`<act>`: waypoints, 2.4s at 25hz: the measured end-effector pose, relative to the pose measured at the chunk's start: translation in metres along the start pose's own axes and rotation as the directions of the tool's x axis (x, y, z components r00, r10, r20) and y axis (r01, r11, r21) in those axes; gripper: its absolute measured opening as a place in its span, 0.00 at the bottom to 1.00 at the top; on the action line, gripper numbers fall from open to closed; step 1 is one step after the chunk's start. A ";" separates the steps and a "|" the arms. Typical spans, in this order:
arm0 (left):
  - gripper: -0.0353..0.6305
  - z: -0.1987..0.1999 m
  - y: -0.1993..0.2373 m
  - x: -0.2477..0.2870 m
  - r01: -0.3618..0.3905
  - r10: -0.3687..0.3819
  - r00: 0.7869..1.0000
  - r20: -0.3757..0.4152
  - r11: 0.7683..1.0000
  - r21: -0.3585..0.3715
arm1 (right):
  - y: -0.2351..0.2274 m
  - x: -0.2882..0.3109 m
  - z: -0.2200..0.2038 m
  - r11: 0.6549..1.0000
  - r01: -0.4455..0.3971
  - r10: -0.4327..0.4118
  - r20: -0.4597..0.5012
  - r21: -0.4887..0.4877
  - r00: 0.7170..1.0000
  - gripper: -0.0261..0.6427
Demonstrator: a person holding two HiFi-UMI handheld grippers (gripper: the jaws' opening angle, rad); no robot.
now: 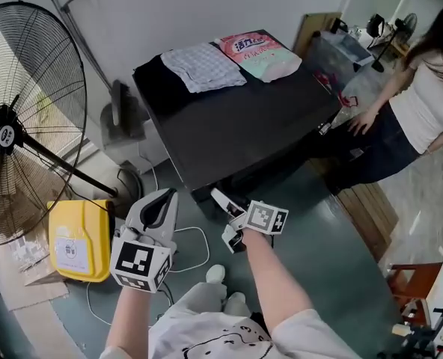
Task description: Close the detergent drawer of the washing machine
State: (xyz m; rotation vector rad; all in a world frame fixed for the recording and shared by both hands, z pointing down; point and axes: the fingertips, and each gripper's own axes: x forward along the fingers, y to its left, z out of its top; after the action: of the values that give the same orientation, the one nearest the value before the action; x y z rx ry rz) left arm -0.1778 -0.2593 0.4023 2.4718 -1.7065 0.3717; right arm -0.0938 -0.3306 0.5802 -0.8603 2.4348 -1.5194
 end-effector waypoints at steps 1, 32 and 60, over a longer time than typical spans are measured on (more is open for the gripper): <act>0.08 0.000 -0.001 -0.001 0.000 0.000 1.000 0.000 1.000 0.002 | 0.000 0.001 0.000 1.000 0.000 0.000 -0.004 -0.001 1.000 0.51; 0.08 0.034 -0.017 -0.048 -0.018 0.022 0.991 0.131 0.999 -0.032 | 0.071 -0.082 0.010 0.920 0.146 -0.149 0.018 -0.363 0.989 0.50; 0.08 0.092 -0.061 -0.117 -0.098 0.093 0.948 0.305 0.995 -0.001 | 0.241 -0.235 0.059 0.488 0.287 -0.027 0.314 -0.825 0.949 0.20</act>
State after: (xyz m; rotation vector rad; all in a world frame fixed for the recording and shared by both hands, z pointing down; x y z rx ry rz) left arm -0.1477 -0.1533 0.2856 2.5718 -1.9465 0.0065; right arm 0.0303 -0.1719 0.3043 -1.3404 2.8882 0.0092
